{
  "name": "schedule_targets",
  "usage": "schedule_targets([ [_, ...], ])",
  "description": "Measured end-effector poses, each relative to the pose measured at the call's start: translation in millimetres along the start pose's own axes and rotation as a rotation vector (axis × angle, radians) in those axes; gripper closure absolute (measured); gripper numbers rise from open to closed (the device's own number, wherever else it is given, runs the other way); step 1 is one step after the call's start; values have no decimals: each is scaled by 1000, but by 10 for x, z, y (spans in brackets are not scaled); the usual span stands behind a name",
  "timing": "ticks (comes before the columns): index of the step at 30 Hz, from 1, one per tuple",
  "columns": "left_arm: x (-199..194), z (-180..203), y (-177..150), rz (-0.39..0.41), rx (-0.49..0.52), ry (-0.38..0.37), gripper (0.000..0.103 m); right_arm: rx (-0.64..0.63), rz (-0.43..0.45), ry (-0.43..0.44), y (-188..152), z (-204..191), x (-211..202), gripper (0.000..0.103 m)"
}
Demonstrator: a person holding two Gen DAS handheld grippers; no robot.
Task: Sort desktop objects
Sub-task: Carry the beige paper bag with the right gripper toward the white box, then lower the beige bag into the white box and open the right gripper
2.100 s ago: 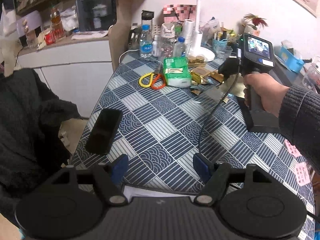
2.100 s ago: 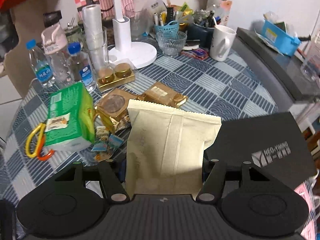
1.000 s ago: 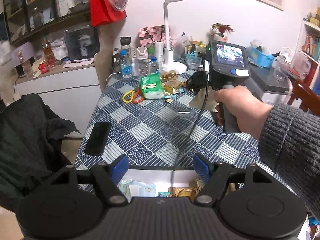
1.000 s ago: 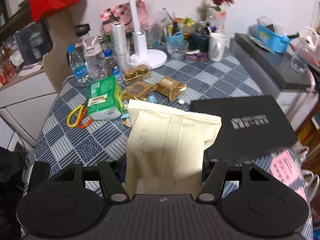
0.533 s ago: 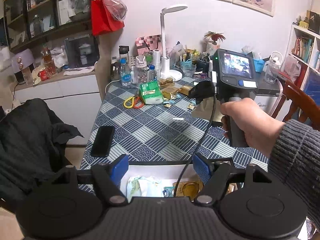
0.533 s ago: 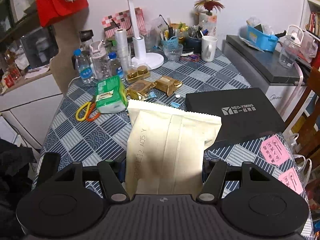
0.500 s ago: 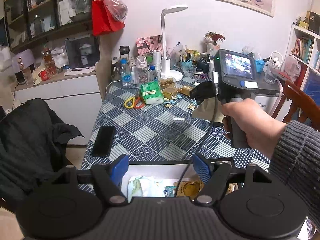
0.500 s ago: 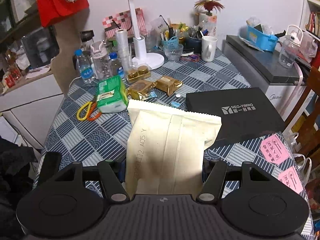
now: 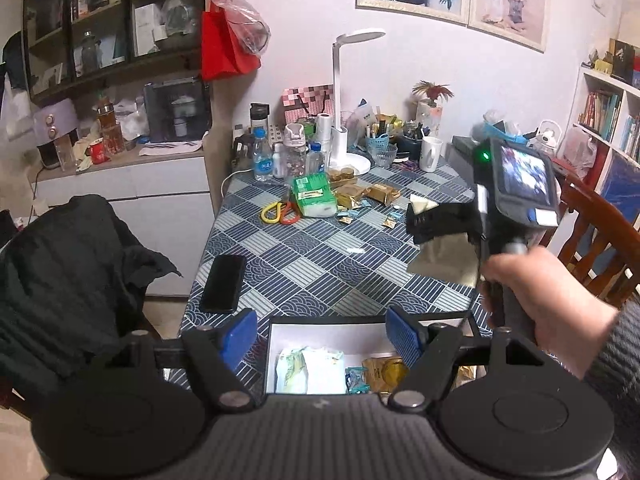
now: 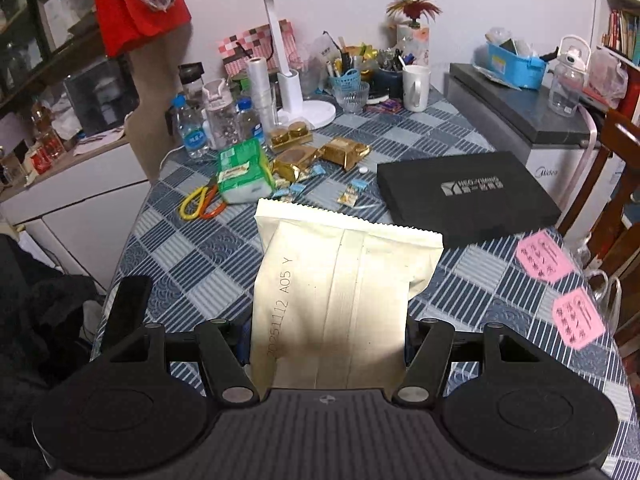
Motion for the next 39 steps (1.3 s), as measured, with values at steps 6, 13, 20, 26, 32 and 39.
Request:
schedule_targets([
  [6, -94, -92, -55, 4, 13, -5, 18, 18, -21, 37, -356, -81, -120, 41],
  [13, -199, -183, -79, 18, 22, -3, 18, 48, -72, 86, -793, -268, -87, 41],
  [20, -237, -291, -107, 17, 16, 4, 18, 28, -139, 106, -1200, -503, 37, 41],
  [26, -234, -411, -105, 18, -8, 19, 18, -44, -210, 127, -1523, -730, 159, 41],
  [32, -199, -465, -137, 8, -24, 27, 18, -60, -297, 122, -1801, -789, 322, 40],
  [39, -200, -472, -130, 14, -33, 30, 18, -109, -352, 131, -1909, -935, 420, 39],
])
Point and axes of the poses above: each gripper's, at about its wrist camera, not at the fingertips, and x roughly the way its jaws point, z to its right, y to its top, the point moved 8 cm from there along x, roughly the way its jaws point, and after that the axes turned 12 degrees about -x, right-handed, at the moved point
